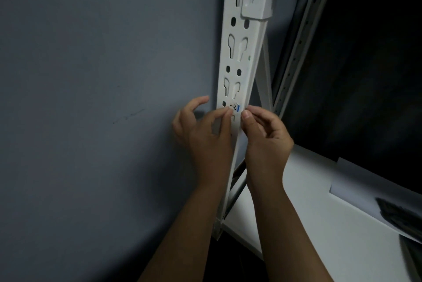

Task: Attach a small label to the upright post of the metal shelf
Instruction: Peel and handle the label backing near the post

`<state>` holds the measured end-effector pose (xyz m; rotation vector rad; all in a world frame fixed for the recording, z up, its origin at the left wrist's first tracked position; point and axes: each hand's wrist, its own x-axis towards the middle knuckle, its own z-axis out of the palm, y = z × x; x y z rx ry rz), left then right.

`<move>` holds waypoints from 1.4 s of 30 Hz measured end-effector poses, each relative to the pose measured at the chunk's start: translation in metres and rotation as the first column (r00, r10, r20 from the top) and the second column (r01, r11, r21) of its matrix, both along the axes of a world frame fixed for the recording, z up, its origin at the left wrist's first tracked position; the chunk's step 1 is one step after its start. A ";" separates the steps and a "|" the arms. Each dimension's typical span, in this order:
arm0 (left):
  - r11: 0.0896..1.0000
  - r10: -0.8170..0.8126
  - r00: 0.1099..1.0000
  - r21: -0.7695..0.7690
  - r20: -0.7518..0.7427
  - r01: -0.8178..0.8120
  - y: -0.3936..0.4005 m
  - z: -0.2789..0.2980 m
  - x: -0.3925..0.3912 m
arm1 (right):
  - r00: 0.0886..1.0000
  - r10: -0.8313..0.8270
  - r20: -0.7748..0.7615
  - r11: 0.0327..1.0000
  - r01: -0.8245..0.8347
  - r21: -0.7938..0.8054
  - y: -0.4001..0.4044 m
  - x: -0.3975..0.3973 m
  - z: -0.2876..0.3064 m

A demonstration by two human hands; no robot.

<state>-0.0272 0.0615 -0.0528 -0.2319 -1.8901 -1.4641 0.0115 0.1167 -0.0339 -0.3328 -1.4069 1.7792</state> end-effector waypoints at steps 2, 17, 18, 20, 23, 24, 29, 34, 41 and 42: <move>1.000 0.003 1.000 0.007 0.017 -0.004 0.001 0.002 -0.001 | 1.000 -0.001 0.003 1.000 0.001 0.006 0.001 0.000 0.000; 0.997 -0.072 0.990 0.009 0.118 0.072 0.003 0.007 -0.001 | 1.000 0.006 -0.026 0.999 -0.007 -0.052 -0.003 0.000 0.001; 0.995 -0.098 0.986 0.011 0.135 0.097 0.003 0.007 -0.001 | 1.000 0.005 -0.024 0.999 -0.006 -0.053 -0.002 0.000 0.002; 0.992 -0.125 0.981 0.007 0.145 0.126 0.000 0.008 0.001 | 1.000 -0.001 -0.019 0.999 0.000 -0.047 -0.003 -0.001 0.002; 0.992 -0.118 0.980 0.053 0.161 0.111 -0.008 0.011 0.001 | 1.000 -0.007 -0.006 0.999 0.007 -0.032 -0.002 0.000 0.001; 0.993 -0.103 0.980 0.074 0.168 0.092 -0.010 0.012 0.000 | 1.000 -0.007 0.000 1.000 0.007 -0.022 -0.002 0.000 0.001; 0.993 -0.116 0.970 0.011 0.213 0.116 -0.015 0.015 0.000 | 1.000 0.015 0.008 0.999 -0.014 -0.030 -0.002 0.002 0.001; 0.980 -0.192 0.945 0.005 0.265 0.197 -0.012 0.017 0.006 | 1.000 0.015 0.000 0.999 -0.015 -0.039 -0.002 0.002 0.002; 0.965 -0.251 0.888 0.032 0.386 0.259 -0.014 0.029 0.002 | 1.000 0.013 -0.013 0.998 -0.014 -0.066 -0.003 0.000 0.000; 0.964 -0.254 0.877 0.031 0.407 0.265 -0.015 0.031 0.000 | 1.000 0.014 -0.013 0.998 -0.015 -0.068 -0.002 0.000 0.000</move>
